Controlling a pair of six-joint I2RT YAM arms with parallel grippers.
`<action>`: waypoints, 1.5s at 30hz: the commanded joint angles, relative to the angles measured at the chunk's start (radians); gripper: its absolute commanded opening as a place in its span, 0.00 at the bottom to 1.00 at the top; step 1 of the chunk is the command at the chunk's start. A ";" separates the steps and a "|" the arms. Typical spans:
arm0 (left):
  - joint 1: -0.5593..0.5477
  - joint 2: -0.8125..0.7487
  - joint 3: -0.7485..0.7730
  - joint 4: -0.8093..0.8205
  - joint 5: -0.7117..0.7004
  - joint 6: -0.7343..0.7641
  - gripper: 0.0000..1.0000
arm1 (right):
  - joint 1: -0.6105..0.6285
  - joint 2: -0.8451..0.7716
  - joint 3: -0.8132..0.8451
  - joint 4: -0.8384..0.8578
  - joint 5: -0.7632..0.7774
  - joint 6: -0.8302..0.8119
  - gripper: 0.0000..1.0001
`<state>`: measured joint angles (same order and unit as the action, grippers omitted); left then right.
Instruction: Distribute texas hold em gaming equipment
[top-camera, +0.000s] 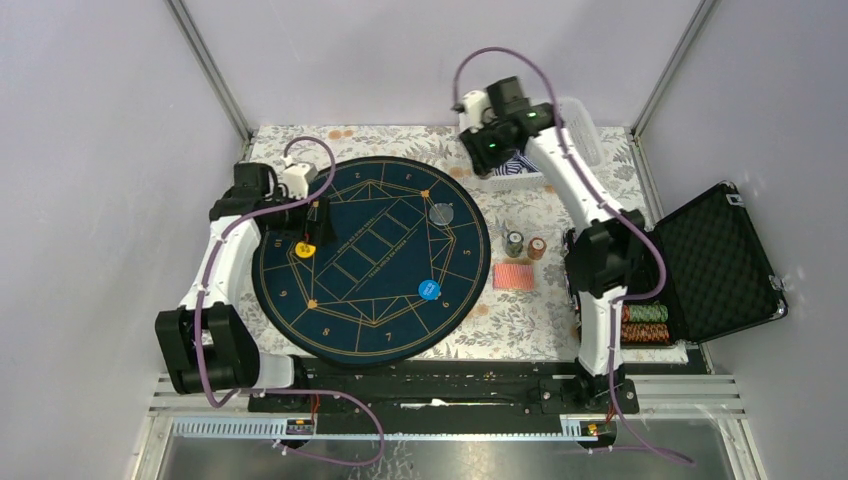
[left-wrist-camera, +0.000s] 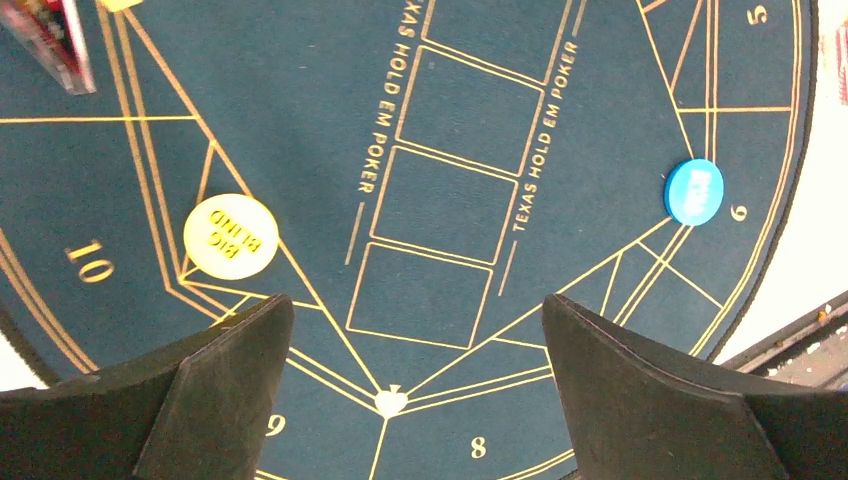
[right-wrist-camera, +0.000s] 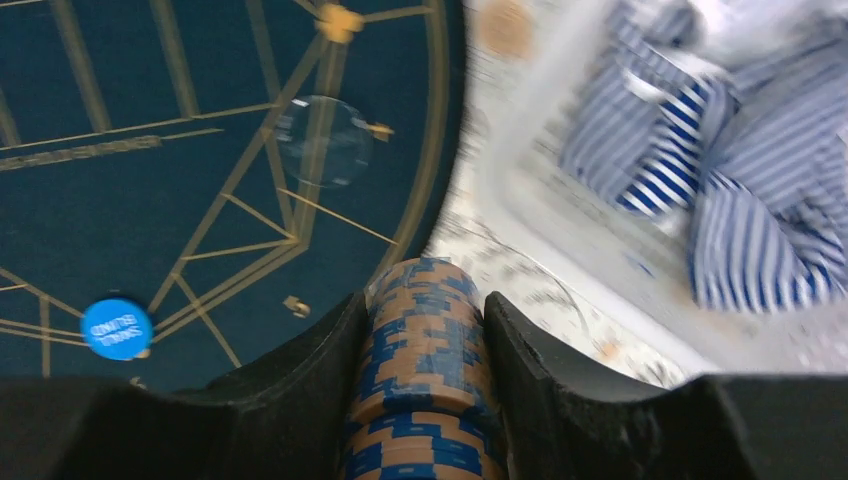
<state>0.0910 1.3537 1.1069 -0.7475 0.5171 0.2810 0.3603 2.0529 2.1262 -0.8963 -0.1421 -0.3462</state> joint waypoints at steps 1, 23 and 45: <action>0.067 0.000 0.061 0.009 0.048 -0.009 0.99 | 0.154 0.076 0.110 -0.051 0.006 -0.020 0.11; 0.271 0.061 0.100 -0.029 0.135 0.022 0.99 | 0.458 0.399 0.253 0.154 -0.055 0.047 0.14; 0.273 0.065 0.110 -0.043 0.159 0.035 0.99 | 0.494 0.437 0.191 0.182 -0.054 0.055 0.36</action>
<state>0.3580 1.4277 1.1656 -0.7933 0.6376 0.2920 0.8413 2.5050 2.3051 -0.7559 -0.1768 -0.3050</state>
